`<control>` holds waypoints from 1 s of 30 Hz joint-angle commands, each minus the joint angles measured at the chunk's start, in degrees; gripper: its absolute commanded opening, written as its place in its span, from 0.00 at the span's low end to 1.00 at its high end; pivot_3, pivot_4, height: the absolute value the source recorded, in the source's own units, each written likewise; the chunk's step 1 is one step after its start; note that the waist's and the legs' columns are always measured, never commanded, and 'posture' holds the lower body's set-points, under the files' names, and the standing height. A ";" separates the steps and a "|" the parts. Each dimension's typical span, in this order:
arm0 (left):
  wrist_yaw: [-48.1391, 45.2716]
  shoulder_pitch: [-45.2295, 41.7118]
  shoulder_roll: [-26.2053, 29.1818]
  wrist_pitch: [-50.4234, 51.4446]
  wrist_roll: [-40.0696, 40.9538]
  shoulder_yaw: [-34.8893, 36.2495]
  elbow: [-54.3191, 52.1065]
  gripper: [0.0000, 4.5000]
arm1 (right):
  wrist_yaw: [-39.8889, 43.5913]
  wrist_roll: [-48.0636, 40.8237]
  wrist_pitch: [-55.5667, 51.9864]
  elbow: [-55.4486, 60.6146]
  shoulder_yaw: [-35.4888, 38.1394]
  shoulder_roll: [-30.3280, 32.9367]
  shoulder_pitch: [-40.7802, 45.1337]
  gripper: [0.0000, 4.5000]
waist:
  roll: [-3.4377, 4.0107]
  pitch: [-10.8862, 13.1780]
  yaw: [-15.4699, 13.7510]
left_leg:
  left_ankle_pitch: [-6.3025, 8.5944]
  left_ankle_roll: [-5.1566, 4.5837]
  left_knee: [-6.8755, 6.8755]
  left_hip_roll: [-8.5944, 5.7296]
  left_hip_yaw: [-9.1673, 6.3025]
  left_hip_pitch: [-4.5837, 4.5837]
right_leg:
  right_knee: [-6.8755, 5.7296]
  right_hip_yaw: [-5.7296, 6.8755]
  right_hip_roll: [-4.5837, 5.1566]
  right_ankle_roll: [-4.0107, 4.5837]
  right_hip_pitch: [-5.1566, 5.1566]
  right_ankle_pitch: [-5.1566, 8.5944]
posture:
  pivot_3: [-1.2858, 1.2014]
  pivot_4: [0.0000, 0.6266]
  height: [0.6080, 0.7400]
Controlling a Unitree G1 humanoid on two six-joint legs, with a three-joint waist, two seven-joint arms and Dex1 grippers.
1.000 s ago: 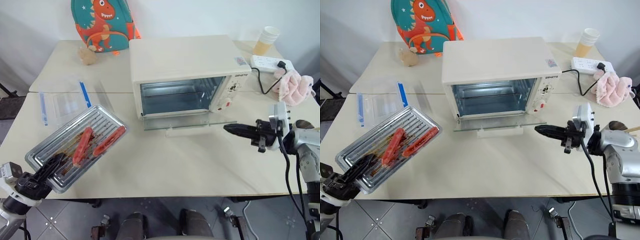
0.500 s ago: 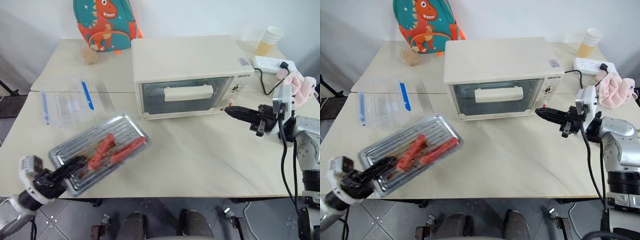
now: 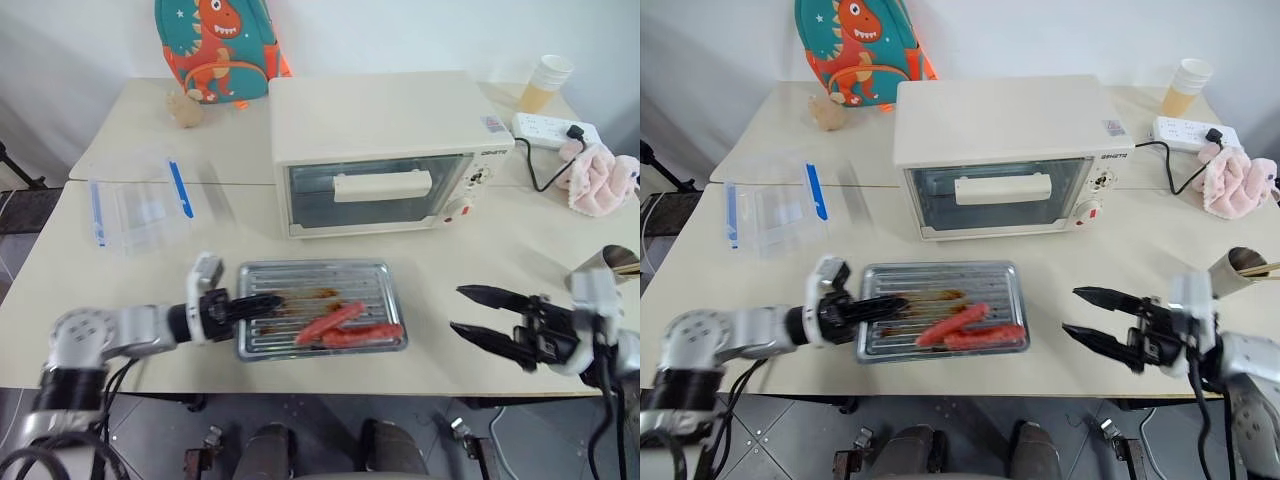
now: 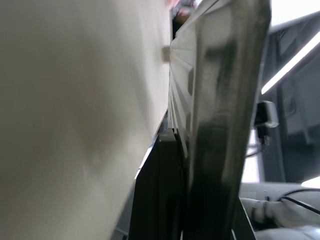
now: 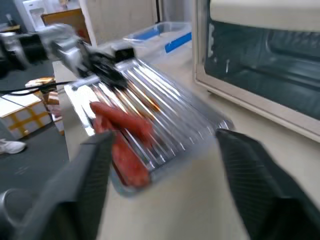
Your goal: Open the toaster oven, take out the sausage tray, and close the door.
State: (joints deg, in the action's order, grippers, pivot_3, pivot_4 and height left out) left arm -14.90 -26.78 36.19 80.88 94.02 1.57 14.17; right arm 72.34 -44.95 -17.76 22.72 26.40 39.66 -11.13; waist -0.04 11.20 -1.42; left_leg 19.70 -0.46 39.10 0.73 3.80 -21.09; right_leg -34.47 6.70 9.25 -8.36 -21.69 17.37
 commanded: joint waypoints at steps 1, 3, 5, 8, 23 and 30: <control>-4.58 -4.93 -3.90 0.62 -7.58 -2.52 3.77 0.00 | 2.63 -3.90 1.32 2.82 3.38 0.37 -2.29 1.00 | 0.00 0.00 0.10 | 0.00 0.00 -0.02 0.02 0.03 0.00 | 0.00 -0.01 -0.02 0.00 -0.01 0.00 | 0.52 0.24 1.00; -6.26 -7.38 -6.64 -0.41 -12.43 -3.86 6.30 0.00 | 3.74 -2.40 4.50 3.13 3.62 0.18 -2.40 1.00 | 0.00 0.00 -0.04 | -0.01 0.02 -0.02 0.06 0.04 0.04 | -0.02 -0.01 -0.06 0.00 0.00 0.00 | 0.52 0.24 1.00; -8.92 -8.44 -8.17 -0.31 -15.58 -3.64 7.32 0.00 | 3.55 -1.94 5.88 3.25 3.75 0.06 -2.59 1.00 | 0.01 0.00 -0.20 | -0.08 -0.01 0.01 0.03 0.04 0.08 | -0.02 -0.02 -0.05 0.00 0.06 0.00 | 0.52 0.24 1.00; -10.43 -9.70 -11.55 -2.40 -20.21 -2.80 9.32 0.00 | 3.00 -1.14 7.47 3.33 4.15 0.07 -3.57 1.00 | 0.01 -0.01 -0.57 | -0.08 -0.01 0.01 0.02 0.01 0.13 | -0.02 -0.03 -0.02 0.00 0.12 0.00 | 0.52 0.24 1.00; -15.32 -8.51 -13.96 -3.71 -35.32 0.77 7.24 0.61 | 1.30 -0.56 6.64 2.07 2.47 2.22 -1.14 1.00 | 0.04 -0.03 -1.36 | -0.12 -0.08 0.07 -0.03 -0.03 0.12 | -0.02 0.00 0.07 -0.09 0.16 -0.06 | 0.52 0.24 1.00; -17.76 -4.05 -9.29 -8.15 -38.67 2.94 -1.35 0.99 | 2.17 -0.53 6.46 1.61 1.84 2.64 -1.28 1.00 | 0.02 -0.04 -0.26 | -0.14 -0.06 0.07 0.04 -0.06 0.20 | -0.09 -0.04 0.04 -0.07 0.17 -0.07 | 0.52 0.24 1.00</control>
State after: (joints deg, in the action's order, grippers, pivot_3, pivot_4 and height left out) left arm -33.67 -32.66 25.10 74.34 59.59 3.43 12.90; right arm 74.18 -44.72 -11.36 24.11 27.59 41.40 -12.30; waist -0.02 11.16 -1.68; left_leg 19.56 -0.52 39.12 0.79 3.70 -20.83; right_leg -34.58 6.63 9.30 -8.42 -21.51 17.30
